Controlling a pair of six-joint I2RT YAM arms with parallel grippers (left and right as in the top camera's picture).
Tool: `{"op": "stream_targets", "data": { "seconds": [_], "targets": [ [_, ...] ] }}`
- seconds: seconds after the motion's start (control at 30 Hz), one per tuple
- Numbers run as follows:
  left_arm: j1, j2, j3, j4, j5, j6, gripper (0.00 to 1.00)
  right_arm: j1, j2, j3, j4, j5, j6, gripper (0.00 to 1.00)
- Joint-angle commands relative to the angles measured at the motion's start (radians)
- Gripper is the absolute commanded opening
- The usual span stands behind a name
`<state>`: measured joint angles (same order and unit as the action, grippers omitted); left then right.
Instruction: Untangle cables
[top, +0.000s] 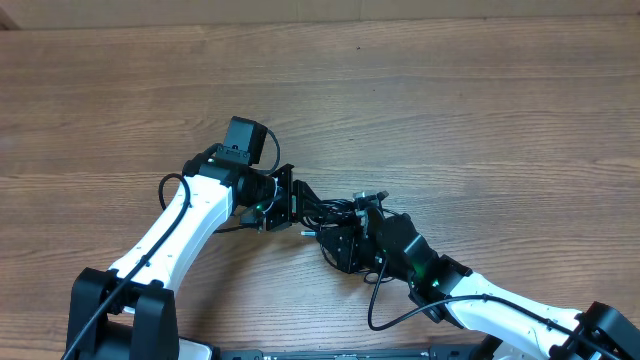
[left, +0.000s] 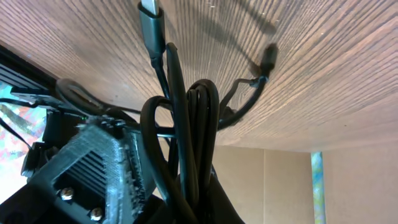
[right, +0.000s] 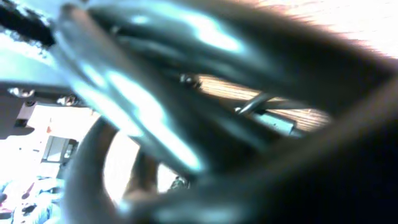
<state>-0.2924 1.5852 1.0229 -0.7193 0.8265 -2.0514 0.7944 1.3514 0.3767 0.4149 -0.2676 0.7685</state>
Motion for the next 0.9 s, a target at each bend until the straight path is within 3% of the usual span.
{"op": "stream_targets", "data": {
  "seconds": [0.0,0.07,0.13,0.33,0.43,0.53,0.67,0.77,0.87],
  "targets": [
    [-0.009,-0.003,0.005,0.021,0.109,-0.023,0.04,0.019,0.01,0.004,-0.005,-0.093,-0.01,0.18],
    [-0.009,-0.003,0.005,0.023,0.111,-0.033,0.04,0.019,0.01,0.004,-0.011,-0.093,-0.01,0.33],
    [-0.009,-0.003,0.005,0.039,0.12,-0.033,0.04,0.019,0.011,0.004,-0.019,-0.086,-0.01,0.39],
    [-0.009,-0.003,0.005,0.096,0.188,-0.033,0.04,0.019,0.037,0.004,-0.022,-0.041,0.051,0.39],
    [-0.009,-0.003,0.005,0.096,0.188,-0.033,0.04,0.019,0.045,0.004,-0.018,-0.039,0.069,0.33],
    [-0.009,-0.003,0.005,0.096,0.205,-0.033,0.04,0.019,0.047,0.004,-0.024,-0.02,0.082,0.33],
    [-0.007,-0.003,0.005,0.101,0.204,-0.033,0.04,0.019,0.048,0.004,-0.045,0.012,0.141,0.43],
    [-0.006,-0.003,0.005,0.1,0.09,-0.033,0.04,0.019,0.043,0.004,-0.038,-0.018,0.14,0.58],
    [0.009,-0.003,0.005,0.101,0.014,-0.033,0.04,0.019,0.011,0.004,-0.053,-0.032,0.091,0.65]
  ]
}}
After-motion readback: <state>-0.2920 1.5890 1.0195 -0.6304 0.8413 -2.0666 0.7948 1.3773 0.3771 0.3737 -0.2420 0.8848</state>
